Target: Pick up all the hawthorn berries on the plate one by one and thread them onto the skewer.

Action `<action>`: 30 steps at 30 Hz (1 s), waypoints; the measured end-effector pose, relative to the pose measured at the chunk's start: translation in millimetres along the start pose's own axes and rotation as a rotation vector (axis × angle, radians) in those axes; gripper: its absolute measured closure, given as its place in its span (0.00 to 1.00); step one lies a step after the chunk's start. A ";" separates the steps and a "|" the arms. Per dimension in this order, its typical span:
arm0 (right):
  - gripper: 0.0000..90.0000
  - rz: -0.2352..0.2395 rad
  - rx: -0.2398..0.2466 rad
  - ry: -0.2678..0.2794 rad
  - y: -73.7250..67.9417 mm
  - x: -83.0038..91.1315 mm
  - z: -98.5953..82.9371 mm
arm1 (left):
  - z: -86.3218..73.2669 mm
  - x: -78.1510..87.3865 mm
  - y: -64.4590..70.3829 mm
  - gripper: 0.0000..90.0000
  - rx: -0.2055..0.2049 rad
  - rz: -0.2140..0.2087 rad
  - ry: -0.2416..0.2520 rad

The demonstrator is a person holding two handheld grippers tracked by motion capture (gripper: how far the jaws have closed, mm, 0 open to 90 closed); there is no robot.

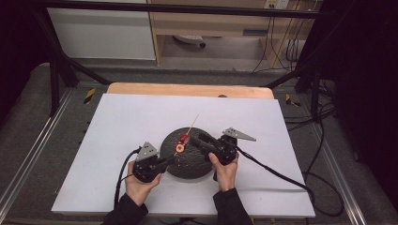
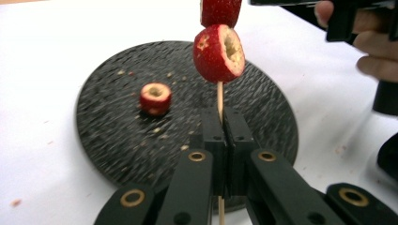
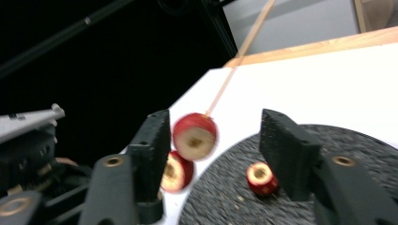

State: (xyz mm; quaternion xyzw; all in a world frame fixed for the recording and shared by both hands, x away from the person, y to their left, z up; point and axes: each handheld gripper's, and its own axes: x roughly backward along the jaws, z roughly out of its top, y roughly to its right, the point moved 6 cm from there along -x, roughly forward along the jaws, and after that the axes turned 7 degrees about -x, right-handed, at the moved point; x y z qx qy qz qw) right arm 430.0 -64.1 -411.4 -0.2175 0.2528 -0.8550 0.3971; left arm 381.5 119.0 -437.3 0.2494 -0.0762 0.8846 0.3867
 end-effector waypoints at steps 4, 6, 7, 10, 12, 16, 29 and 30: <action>0.35 -0.044 0.040 -0.083 7.9 3.0 -5.4 | -6.6 10.3 -8.6 0.98 -0.020 0.012 -0.015; 0.30 -0.058 0.065 -0.136 11.3 3.0 -9.6 | -9.8 15.3 -12.2 0.98 -0.017 0.005 -0.020; 0.28 -0.068 0.079 -0.155 13.1 2.9 -11.4 | -11.8 17.8 -13.7 0.98 -0.023 0.000 -0.025; 0.21 -0.091 0.105 -0.206 16.9 2.4 -16.4 | -17.5 25.2 -18.1 0.98 -0.034 0.011 -0.036; 0.18 -0.103 0.119 -0.235 19.3 2.4 -19.0 | -22.4 29.7 -20.9 0.98 -0.040 0.014 -0.047; 0.13 -0.129 0.153 -0.278 22.4 4.3 -21.1 | -34.6 39.0 -29.4 0.98 -0.039 0.024 -0.074; 0.06 -0.181 0.196 -0.396 29.1 7.5 -24.3 | -56.4 59.7 -46.0 0.98 -0.034 0.022 -0.093; 0.06 -0.186 0.198 -0.406 29.4 7.4 -24.0 | -57.3 60.8 -47.5 0.98 -0.035 0.025 -0.095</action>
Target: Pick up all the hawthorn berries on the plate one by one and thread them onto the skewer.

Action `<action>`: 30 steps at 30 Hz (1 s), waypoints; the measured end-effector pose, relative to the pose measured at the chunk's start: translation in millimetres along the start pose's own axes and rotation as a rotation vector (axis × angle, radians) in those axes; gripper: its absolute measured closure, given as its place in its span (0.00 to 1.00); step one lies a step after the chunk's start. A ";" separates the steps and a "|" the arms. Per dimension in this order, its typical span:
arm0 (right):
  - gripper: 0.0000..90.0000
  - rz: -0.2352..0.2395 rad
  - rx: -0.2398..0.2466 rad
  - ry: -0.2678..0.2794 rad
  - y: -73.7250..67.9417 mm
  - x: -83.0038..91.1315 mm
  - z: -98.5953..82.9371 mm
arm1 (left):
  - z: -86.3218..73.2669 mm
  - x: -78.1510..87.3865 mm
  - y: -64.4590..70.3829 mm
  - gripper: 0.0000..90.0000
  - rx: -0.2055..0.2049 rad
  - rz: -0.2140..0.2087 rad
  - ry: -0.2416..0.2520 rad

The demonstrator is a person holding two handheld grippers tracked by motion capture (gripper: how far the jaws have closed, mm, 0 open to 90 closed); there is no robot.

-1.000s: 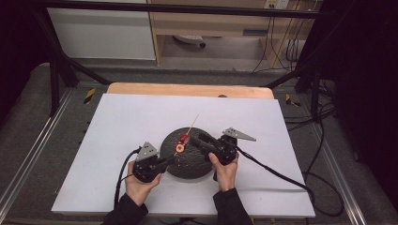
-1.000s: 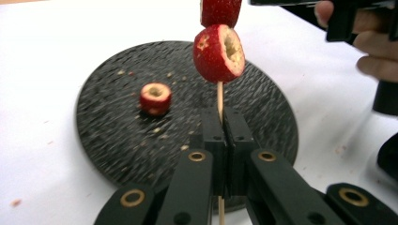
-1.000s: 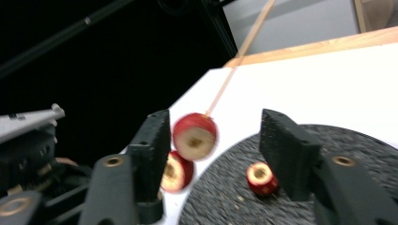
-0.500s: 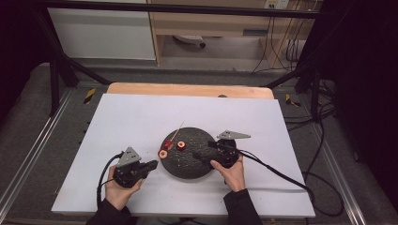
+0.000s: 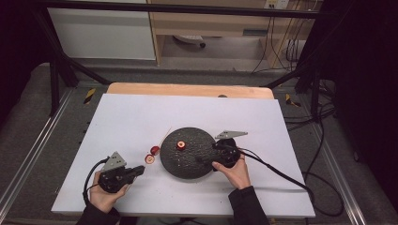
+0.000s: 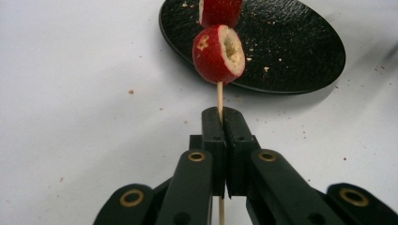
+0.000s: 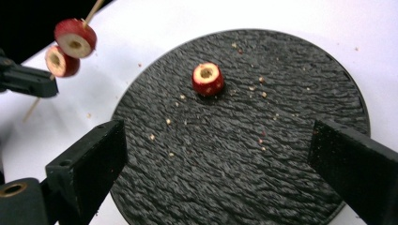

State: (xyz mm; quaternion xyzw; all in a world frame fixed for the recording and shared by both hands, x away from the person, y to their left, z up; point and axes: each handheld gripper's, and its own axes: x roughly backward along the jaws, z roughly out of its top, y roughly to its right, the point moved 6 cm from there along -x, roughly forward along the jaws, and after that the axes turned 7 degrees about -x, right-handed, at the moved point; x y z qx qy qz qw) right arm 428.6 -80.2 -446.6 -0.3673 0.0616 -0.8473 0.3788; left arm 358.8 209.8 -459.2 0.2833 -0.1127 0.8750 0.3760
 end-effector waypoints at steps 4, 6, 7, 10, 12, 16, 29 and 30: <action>0.06 -0.021 0.021 -0.036 -0.2 -1.1 3.1 | -2.8 2.1 -2.8 0.98 0.005 0.001 0.003; 0.06 -0.022 0.031 -0.048 -2.3 -2.5 6.1 | -3.7 2.7 -3.4 0.98 0.003 0.001 0.003; 0.06 -0.020 0.033 -0.056 -3.8 -3.0 7.6 | -4.1 2.8 -4.1 0.98 -0.001 0.003 0.004; 0.06 -0.026 0.052 -0.075 -8.0 -6.6 12.9 | -7.0 2.4 -7.4 0.98 0.001 0.008 -0.006; 0.06 -0.035 0.060 -0.091 -10.6 -9.4 17.0 | -9.1 3.2 -9.2 0.98 0.010 0.012 -0.009; 0.06 -0.052 0.086 -0.121 -14.6 -16.5 25.9 | -10.7 5.8 -12.5 0.98 0.013 0.015 -0.005; 0.09 -0.097 0.125 -0.215 -21.7 -46.2 52.9 | -12.7 7.1 -13.6 0.98 0.021 0.019 -0.004; 0.10 -0.101 0.127 -0.222 -22.0 -48.8 54.2 | -12.7 7.1 -13.7 0.98 0.021 0.019 -0.003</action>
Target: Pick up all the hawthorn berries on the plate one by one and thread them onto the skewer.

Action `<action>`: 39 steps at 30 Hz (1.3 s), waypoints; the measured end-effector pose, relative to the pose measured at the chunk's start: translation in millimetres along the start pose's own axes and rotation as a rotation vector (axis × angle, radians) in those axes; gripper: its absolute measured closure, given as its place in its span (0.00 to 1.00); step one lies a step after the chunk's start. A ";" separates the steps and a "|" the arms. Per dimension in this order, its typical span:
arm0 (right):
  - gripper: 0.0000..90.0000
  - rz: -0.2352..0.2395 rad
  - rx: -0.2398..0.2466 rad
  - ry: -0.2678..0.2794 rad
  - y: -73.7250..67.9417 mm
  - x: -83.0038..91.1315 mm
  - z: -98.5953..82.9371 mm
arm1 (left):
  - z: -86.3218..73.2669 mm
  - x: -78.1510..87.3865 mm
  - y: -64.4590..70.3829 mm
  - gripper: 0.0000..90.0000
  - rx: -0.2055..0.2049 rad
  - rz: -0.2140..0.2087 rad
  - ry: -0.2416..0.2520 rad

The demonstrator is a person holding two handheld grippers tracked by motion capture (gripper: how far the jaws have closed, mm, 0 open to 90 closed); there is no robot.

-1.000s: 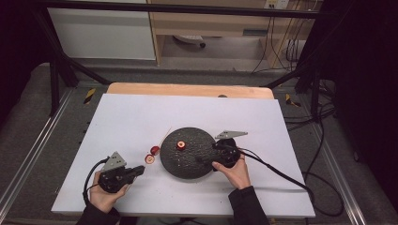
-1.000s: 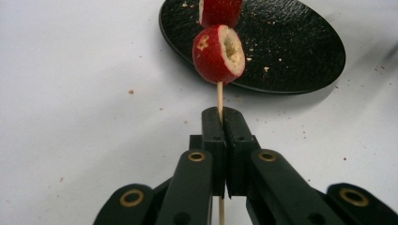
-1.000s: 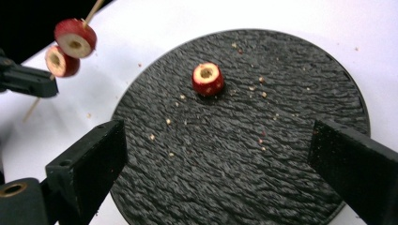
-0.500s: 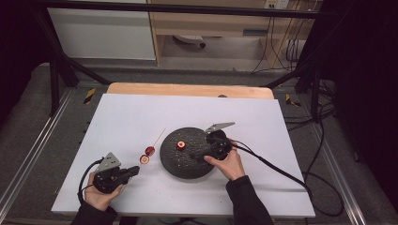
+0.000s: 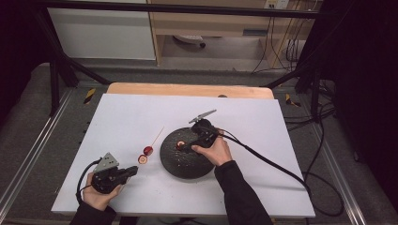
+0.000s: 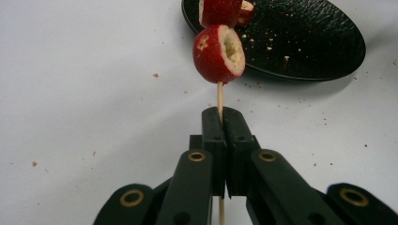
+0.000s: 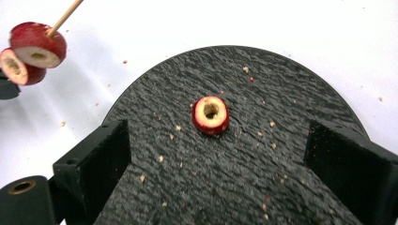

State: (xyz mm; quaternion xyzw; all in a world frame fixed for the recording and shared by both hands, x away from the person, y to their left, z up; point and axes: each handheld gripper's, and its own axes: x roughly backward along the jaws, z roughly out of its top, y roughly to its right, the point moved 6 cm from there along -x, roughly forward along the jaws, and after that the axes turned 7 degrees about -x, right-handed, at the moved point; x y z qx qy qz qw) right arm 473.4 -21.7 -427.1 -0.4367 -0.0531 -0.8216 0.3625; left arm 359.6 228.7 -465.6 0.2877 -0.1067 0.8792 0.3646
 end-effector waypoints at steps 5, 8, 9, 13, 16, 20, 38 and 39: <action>0.12 -0.012 0.014 -0.057 -2.7 -11.7 5.5 | -0.1 -0.3 0.6 0.98 0.001 -0.002 0.000; 0.14 -0.020 0.008 -0.083 -2.7 -19.5 7.0 | -0.3 -0.6 0.9 0.98 0.001 -0.003 -0.001; 0.14 -0.019 0.009 -0.094 -2.5 -22.4 7.3 | -0.3 -0.6 0.9 0.98 0.002 -0.003 0.000; 0.18 -0.031 0.014 -0.114 -2.7 -28.6 8.8 | -0.2 -0.5 1.0 0.98 0.002 -0.003 0.000; 0.21 -0.025 0.012 -0.122 -3.5 -32.6 11.4 | -0.1 -0.4 1.2 0.98 0.000 -0.002 0.001; 0.26 -0.033 -0.001 -0.144 -1.0 -39.5 14.1 | 0.0 0.1 0.6 0.98 0.002 -0.002 0.001; 0.56 0.006 -0.079 -0.203 4.2 -53.0 12.5 | 0.3 -0.4 1.2 0.98 0.005 -0.001 0.002; 0.57 0.009 -0.092 -0.206 3.6 -53.6 12.3 | 0.3 -0.4 1.2 0.98 0.005 0.000 0.002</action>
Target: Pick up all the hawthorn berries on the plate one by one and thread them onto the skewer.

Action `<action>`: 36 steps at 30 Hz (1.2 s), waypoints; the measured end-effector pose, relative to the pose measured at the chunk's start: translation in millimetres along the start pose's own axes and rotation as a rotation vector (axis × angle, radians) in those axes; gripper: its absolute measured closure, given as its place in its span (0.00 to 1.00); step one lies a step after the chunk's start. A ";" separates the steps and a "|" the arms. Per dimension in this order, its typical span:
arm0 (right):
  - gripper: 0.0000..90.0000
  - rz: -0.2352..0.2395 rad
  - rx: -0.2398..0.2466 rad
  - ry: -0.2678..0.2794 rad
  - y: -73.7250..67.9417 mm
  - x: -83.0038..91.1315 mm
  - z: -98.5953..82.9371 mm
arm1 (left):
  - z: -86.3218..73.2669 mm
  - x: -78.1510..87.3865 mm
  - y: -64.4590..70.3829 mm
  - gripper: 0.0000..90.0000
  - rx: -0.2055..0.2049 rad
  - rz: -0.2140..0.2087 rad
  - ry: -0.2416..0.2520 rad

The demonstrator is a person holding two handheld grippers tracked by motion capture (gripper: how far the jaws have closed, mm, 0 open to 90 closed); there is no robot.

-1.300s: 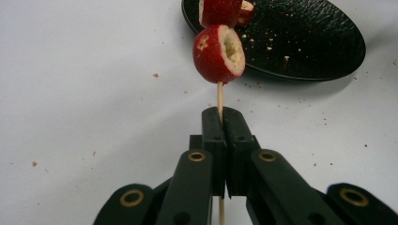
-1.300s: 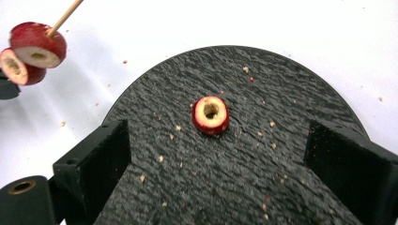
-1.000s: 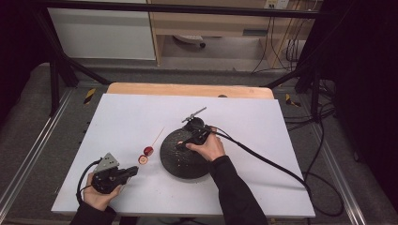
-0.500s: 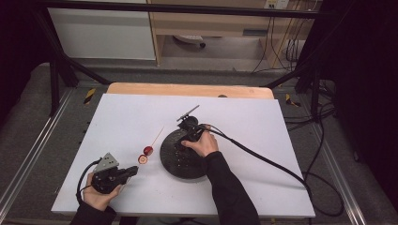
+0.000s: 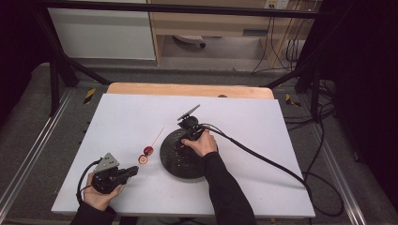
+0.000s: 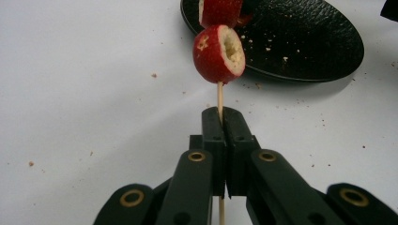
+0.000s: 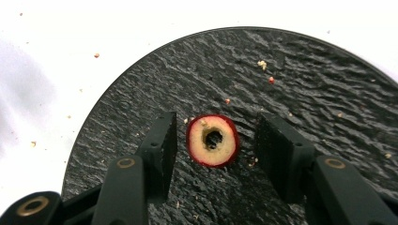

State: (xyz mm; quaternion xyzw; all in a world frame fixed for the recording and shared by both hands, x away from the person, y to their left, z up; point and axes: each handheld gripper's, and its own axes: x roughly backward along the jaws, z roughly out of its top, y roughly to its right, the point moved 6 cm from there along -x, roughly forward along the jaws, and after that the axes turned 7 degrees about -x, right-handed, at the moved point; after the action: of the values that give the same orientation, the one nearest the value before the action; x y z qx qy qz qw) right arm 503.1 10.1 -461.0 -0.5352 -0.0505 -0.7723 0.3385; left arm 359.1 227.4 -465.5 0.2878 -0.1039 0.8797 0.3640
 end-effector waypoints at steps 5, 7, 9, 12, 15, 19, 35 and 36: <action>0.60 0.013 -0.008 -0.013 -0.4 -2.9 -1.2 | -0.1 -0.2 0.3 0.98 -0.003 0.000 -0.001; 0.62 0.010 -0.012 -0.020 0.2 -3.4 -1.8 | 0.0 -0.2 0.4 0.98 -0.004 -0.001 -0.001; 0.65 0.013 -0.023 -0.024 -0.2 -3.4 -1.8 | -0.1 -0.4 0.6 0.98 -0.005 -0.001 -0.002; 0.67 0.009 -0.022 -0.032 1.4 -3.6 -2.1 | 0.0 -0.6 0.8 0.98 -0.006 -0.002 -0.002; 0.68 0.009 -0.028 -0.036 1.6 -3.8 -2.1 | -0.1 -0.6 0.7 0.98 -0.005 -0.002 -0.002; 0.68 0.011 -0.036 -0.038 1.7 -3.8 -2.1 | 0.0 -0.5 0.8 0.98 -0.006 -0.001 -0.002; 0.69 0.024 -0.036 -0.030 -0.5 2.9 -1.3 | 0.4 -0.1 0.9 0.98 -0.006 -0.001 0.002; 0.69 0.024 -0.039 -0.032 -1.1 4.3 -1.4 | 0.4 -0.1 1.0 0.98 -0.006 -0.001 0.002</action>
State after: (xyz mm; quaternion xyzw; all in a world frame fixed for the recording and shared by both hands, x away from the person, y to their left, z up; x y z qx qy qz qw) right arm 500.6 8.3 -457.5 -0.5547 -0.0342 -0.7602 0.3364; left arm 358.6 226.5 -465.2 0.2860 -0.1059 0.8794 0.3656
